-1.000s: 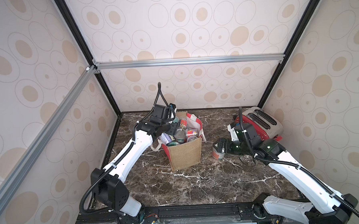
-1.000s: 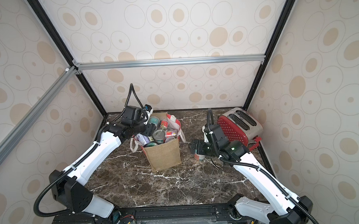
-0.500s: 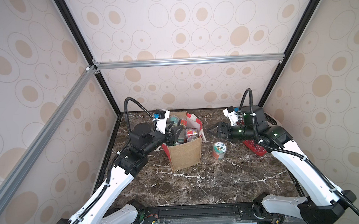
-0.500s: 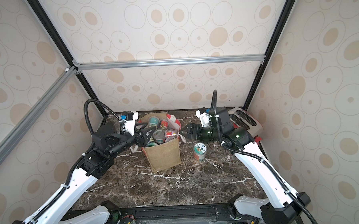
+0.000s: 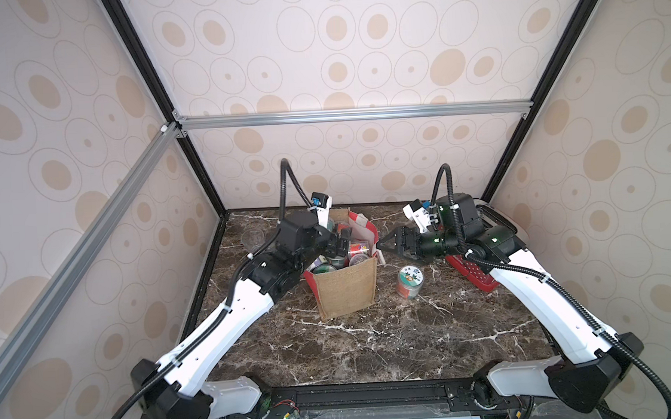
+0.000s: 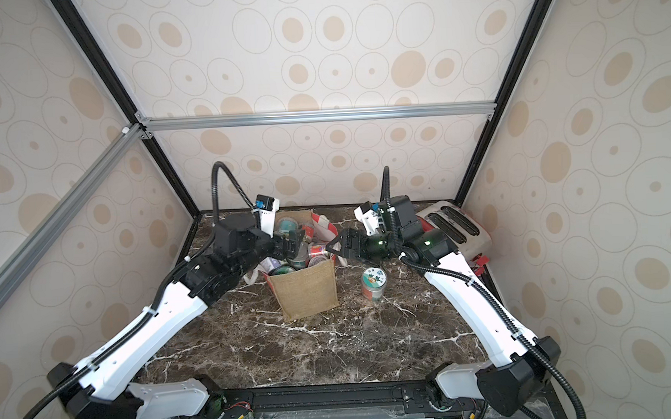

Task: Take out the seed jars from the canvas bag
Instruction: Pick up the seed jar from the canvas bag.

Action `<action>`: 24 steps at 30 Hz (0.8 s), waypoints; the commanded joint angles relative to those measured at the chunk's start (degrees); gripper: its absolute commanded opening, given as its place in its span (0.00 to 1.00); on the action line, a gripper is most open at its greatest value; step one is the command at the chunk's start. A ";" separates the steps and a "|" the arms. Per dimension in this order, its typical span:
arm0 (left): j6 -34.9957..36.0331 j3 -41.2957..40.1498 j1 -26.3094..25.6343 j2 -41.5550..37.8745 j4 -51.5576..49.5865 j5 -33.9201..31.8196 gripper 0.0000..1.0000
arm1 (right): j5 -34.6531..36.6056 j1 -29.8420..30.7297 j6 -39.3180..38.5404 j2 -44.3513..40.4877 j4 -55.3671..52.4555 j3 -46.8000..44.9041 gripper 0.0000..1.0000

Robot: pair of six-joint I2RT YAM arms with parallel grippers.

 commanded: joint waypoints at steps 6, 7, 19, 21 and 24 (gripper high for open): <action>-2.25 17.56 4.97 19.63 -21.10 -9.03 0.98 | 2.48 -1.57 -2.11 -3.72 -2.40 -7.08 1.00; -2.18 18.78 5.25 21.15 -21.65 -8.87 0.98 | 2.27 -1.91 -2.22 -4.10 -2.40 -7.68 1.00; -2.70 21.85 8.62 28.97 -21.63 -3.73 0.82 | 0.23 -4.32 -2.28 -4.89 -0.84 -11.48 0.97; -2.62 21.19 8.70 28.93 -20.99 -3.20 0.80 | 0.15 -4.44 -2.24 -4.82 -0.65 -11.84 0.97; -2.52 20.26 8.77 28.83 -19.89 -2.41 0.74 | -0.07 -4.71 -1.91 -4.93 -0.22 -12.21 0.96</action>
